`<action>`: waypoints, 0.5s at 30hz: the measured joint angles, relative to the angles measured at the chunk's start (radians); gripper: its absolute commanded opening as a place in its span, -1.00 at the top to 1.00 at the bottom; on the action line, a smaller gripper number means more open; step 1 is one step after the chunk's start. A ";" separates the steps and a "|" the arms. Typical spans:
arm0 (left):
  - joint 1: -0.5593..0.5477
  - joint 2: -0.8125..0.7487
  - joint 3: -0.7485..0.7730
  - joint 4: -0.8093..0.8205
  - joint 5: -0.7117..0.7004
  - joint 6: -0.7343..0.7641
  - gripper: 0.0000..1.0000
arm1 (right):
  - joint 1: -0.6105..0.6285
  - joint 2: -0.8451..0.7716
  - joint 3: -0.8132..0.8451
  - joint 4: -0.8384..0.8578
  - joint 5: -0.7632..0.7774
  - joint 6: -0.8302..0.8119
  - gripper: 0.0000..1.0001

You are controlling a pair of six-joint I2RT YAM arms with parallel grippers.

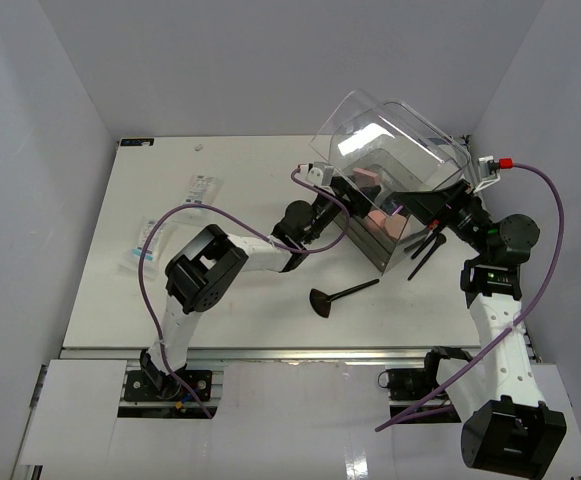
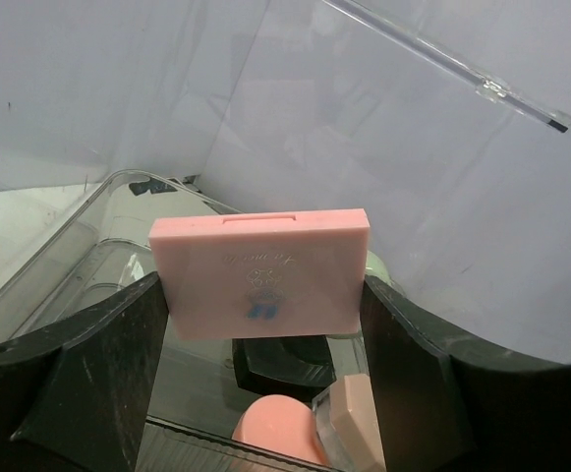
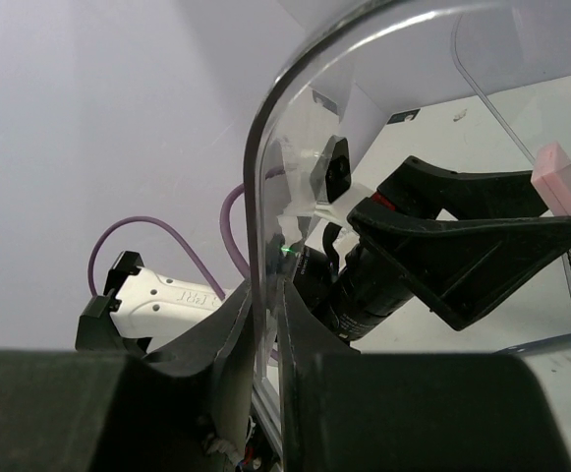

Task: Organize the makeup

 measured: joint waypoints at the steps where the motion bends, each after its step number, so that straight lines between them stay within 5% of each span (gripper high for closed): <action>1: -0.001 0.000 0.001 -0.002 -0.002 -0.002 -0.47 | 0.000 0.000 0.000 0.001 0.000 0.000 0.65; 15: -0.006 0.016 0.002 -0.060 -0.023 -0.026 -0.94 | -0.002 0.000 0.000 0.000 0.003 0.000 0.65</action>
